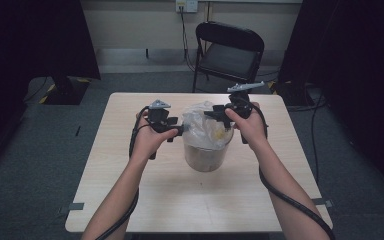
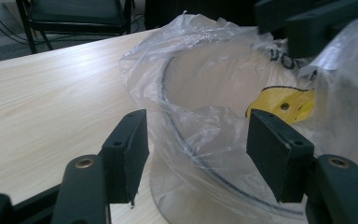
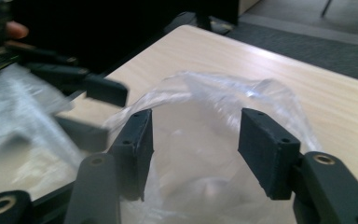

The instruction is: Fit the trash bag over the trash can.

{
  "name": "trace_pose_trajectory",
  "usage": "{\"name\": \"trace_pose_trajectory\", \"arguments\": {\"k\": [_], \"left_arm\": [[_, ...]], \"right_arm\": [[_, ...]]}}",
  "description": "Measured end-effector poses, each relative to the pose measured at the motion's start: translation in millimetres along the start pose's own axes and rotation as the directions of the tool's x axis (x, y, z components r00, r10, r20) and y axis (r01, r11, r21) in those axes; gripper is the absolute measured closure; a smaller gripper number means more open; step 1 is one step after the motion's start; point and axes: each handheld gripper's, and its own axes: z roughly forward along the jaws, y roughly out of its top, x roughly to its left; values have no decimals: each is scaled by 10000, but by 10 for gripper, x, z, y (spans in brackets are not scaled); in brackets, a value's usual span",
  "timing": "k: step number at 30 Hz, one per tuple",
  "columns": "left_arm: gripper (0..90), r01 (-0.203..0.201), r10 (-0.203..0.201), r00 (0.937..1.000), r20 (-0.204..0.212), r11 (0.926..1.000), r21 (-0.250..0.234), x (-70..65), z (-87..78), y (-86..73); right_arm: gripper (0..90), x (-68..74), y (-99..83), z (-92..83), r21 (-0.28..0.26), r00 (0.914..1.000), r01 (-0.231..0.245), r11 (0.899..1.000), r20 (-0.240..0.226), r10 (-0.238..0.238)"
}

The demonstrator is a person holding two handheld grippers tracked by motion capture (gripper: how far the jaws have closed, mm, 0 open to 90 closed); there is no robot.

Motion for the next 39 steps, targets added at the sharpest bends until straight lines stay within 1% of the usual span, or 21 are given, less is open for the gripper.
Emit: {"name": "trace_pose_trajectory", "arguments": {"k": [3,5,7,8,9,13,15,17,18,20,23,24,26,27,28,29,30,31,34,38,39], "left_arm": [[389,-5,6,9999,-131,9999,110,2,4,-18],[389,-8,12,9998,-199,9998,183,-8,7,-31],[395,-16,26,9994,-343,9996,296,-23,13,-41],[396,-64,77,9993,-360,9993,372,-24,16,-46],[399,39,-27,9994,-356,9994,343,-23,23,-56],[403,269,-247,9984,-506,9987,424,-6,34,-90],[410,409,-392,9981,-465,9985,372,-2,27,-96],[441,456,-444,9985,-326,9983,358,-2,20,-101],[477,556,-547,9982,-255,9978,369,-7,17,-102],[477,512,-501,9983,-305,9980,370,-15,12,-101],[538,540,-533,9984,-192,9978,372,-26,5,-98],[551,504,-498,9986,-175,9981,362,-29,4,-98],[620,696,-697,9976,9,9969,355,-40,0,-99],[645,681,-680,9977,-14,9970,365,-46,-1,-97],[648,687,-686,9976,-44,9970,353,-47,-6,-95],[669,811,-810,9967,-66,9962,309,-46,-15,-91],[691,824,-823,9966,-56,9961,308,-42,-24,-85],[708,828,-827,9966,-35,9962,282,-39,-35,-79],[757,890,-889,9960,-19,9956,282,-38,-74,-56],[783,884,-883,9961,-83,9959,195,-31,-123,-26],[781,846,-844,9964,-106,9962,223,-29,-131,-20]], "right_arm": [[457,-4,-57,-118,314,9997,205,9993,116,-209],[449,-7,-113,-204,510,9987,357,9981,352,-376],[437,-23,-175,-280,450,9975,382,9983,576,-408],[437,-29,-203,-317,349,9977,341,9988,573,-361],[437,-34,-232,-346,262,9980,273,9993,556,-288],[420,-30,-333,-424,204,9935,415,9989,1048,-434],[420,-28,-367,-460,70,9926,387,9992,1146,-393],[420,-33,-404,-492,-105,9913,281,9996,1289,-265],[420,-36,-424,-505,-111,9914,207,9997,1297,-191],[420,-46,-462,-531,-242,9912,45,9997,1320,-12],[415,-68,-508,-578,-586,9904,-276,9979,1340,352],[415,-73,-519,-592,-593,9889,-291,9978,1440,374],[415,-88,-541,-613,-599,9875,-309,9977,1525,398],[422,-97,-554,-626,-651,9856,-397,9971,1615,498],[432,-112,-567,-637,-664,9855,-447,9968,1608,549],[437,-127,-580,-645,-659,9853,-496,9966,1601,596],[462,-138,-594,-652,-662,9849,-611,9959,1580,709],[469,-148,-607,-659,-618,9849,-721,9955,1531,809],[473,-178,-634,-680,-771,9840,-916,9928,1459,1021],[471,-218,-642,-716,-1069,9815,-1086,9883,1462,1236],[470,-223,-641,-726,-1126,9794,-1176,9867,1511,1339]]}}
